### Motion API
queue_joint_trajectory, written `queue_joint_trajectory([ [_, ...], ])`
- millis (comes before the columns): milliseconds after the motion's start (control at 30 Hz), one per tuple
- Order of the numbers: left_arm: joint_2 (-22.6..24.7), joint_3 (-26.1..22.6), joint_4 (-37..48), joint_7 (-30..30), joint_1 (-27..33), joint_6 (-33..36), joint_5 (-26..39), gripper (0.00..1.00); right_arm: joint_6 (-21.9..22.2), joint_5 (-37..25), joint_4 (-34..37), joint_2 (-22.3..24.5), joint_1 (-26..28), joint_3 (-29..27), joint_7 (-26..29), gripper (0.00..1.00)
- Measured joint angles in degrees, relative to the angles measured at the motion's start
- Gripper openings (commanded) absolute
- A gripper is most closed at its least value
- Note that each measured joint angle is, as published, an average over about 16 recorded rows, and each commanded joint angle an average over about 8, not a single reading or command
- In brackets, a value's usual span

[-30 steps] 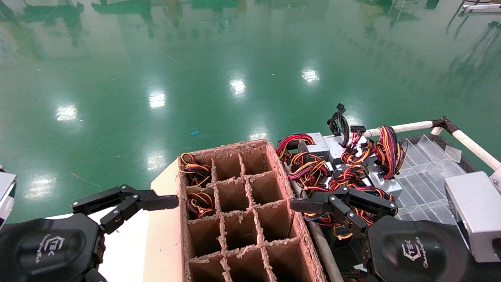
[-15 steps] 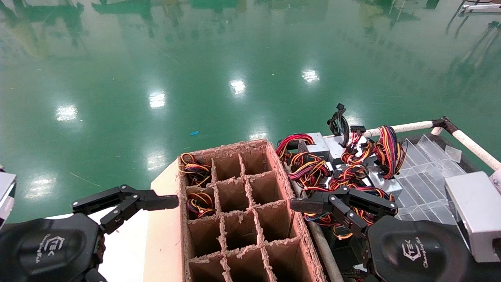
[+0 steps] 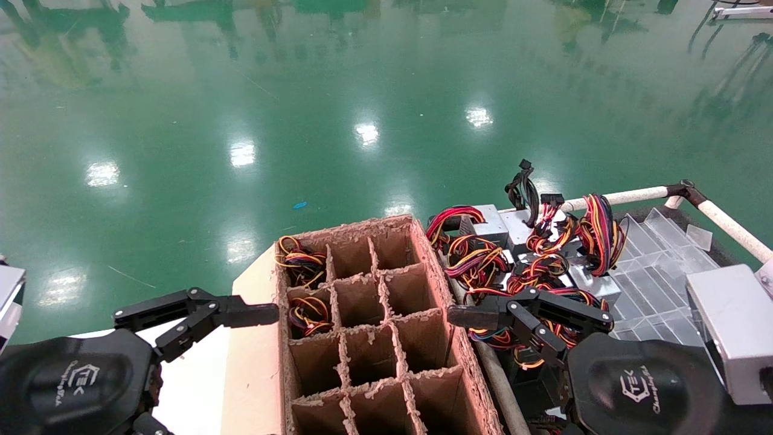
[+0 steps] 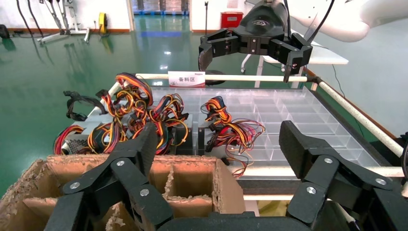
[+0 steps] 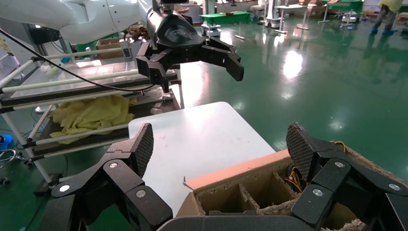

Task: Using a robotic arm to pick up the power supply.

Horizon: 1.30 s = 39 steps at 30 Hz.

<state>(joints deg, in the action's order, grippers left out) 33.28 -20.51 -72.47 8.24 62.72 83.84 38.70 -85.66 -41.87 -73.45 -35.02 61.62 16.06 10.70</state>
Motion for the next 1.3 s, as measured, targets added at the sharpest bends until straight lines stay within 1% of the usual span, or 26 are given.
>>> queue_joint_trajectory([
  [367, 0.0, 0.0, 0.0, 0.0, 0.0, 0.0, 0.0, 0.00, 0.6, -0.5, 1.0, -0.5, 0.1, 0.1, -0.5, 1.00],
  [600, 0.0, 0.0, 0.0, 0.0, 0.0, 0.0, 0.0, 0.00, 2.6, -4.9, 5.3, -3.7, 2.5, 1.9, -2.6, 1.00],
  [733, 0.0, 0.0, 0.0, 0.0, 0.0, 0.0, 0.0, 0.00, 3.9, -9.8, 9.7, -7.3, 5.8, 4.2, -4.7, 1.00],
  [900, 0.0, 0.0, 0.0, 0.0, 0.0, 0.0, 0.0, 0.00, 5.1, -17.2, 17.2, -13.3, 11.6, 8.0, -8.3, 1.00],
  [1100, 0.0, 0.0, 0.0, 0.0, 0.0, 0.0, 0.0, 0.00, 5.7, -24.9, 28.3, -21.5, 18.7, 12.5, -14.0, 1.00],
  [1300, 0.0, 0.0, 0.0, 0.0, 0.0, 0.0, 0.0, 0.00, 6.7, -29.3, 40.3, -29.3, 24.1, 15.2, -20.9, 1.00],
])
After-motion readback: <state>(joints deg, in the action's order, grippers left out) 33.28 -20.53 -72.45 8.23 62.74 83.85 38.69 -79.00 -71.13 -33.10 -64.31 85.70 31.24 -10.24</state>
